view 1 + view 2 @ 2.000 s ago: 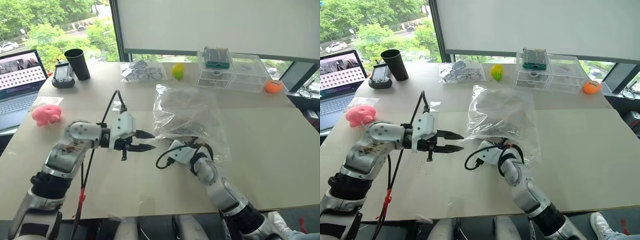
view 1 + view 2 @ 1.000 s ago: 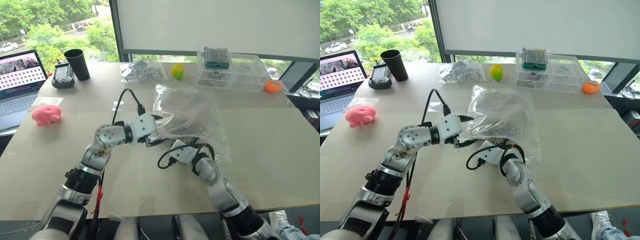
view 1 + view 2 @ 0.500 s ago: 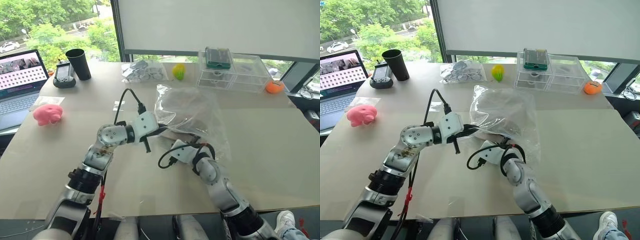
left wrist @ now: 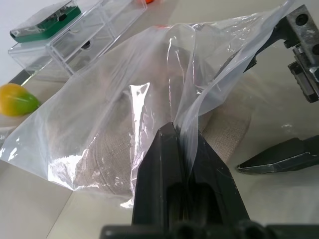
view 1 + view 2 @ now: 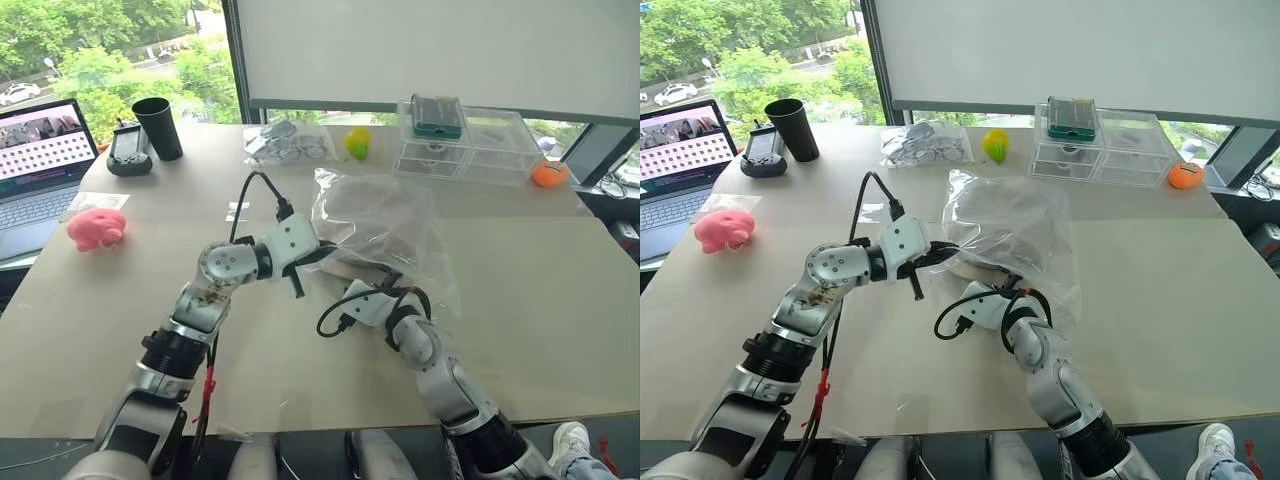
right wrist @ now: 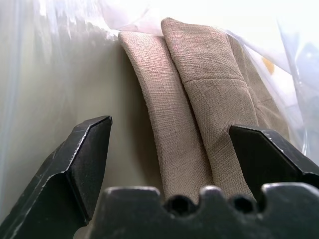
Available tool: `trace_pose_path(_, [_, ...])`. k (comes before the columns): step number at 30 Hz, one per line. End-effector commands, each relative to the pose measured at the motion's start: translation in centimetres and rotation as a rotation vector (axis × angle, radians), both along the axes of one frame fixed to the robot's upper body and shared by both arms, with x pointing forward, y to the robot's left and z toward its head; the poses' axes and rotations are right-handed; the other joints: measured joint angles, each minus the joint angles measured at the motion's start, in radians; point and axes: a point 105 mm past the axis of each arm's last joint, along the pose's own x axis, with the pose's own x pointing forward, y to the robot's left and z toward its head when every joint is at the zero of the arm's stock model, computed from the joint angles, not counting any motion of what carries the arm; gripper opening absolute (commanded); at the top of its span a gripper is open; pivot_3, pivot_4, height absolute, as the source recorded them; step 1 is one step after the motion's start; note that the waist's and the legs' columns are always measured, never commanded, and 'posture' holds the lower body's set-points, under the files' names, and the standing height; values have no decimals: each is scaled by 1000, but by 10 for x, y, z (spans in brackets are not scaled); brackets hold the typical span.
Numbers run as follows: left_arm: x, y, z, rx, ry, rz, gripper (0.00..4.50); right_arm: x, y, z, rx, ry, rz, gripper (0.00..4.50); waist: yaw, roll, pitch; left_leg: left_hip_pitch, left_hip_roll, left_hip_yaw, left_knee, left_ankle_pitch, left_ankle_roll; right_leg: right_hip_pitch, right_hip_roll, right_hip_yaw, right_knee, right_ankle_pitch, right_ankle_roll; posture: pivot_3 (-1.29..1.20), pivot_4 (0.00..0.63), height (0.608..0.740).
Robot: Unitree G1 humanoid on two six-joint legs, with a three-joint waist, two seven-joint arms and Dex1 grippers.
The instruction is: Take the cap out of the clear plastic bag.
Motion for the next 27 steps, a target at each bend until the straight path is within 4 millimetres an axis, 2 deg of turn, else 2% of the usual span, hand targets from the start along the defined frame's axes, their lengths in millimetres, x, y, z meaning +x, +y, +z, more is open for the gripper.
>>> trace_pose_path(1, [2, -2, 25, -62, -52, 11, 71, 0, -2, 3, -13, -25, -7, 4500, 0, 0, 0, 0, 0, 0, 0, 0, 0, 0, 0, 0, 0, 0, 0, 0, 150, 740])
trace_pose_path(8, [3, -3, 31, -101, -55, 32, 71, 11, -6, 5, -66, -78, -46, 4500, -2, 0, 0, 0, 0, 0, 0, 0, 0, 0, 0, 0, 0, 0, 0, 0, 150, 740])
trace_pose_path(16, [5, -2, 34, -107, -54, 39, 71, 13, 1, 10, -95, -125, -10, 4500, -2, 0, 0, 0, 0, 0, 0, 0, 0, 0, 0, 0, 0, 0, 0, 0, 150, 740])
trace_pose_path(20, [7, -2, 32, -104, -49, 44, 0, 11, 3, 12, -79, -137, 7, 3526, -3, 0, 0, 0, 0, 0, 0, 0, 0, 0, 0, 0, 0, 0, 0, 0, 150, 740])
trace_pose_path(23, [6, -2, 30, -100, -48, 45, 0, 10, 4, 12, -76, -134, 13, 2412, -3, 0, 0, 0, 0, 0, 0, 0, 0, 0, 0, 0, 0, 0, 0, 0, 150, 740])
trace_pose_path(27, [6, -2, 29, -97, -48, 46, 0, 11, 2, 12, -75, -127, 7, 1215, -2, 0, 0, 0, 0, 0, 0, 0, 0, 0, 0, 0, 0, 0, 0, 0, 150, 740])
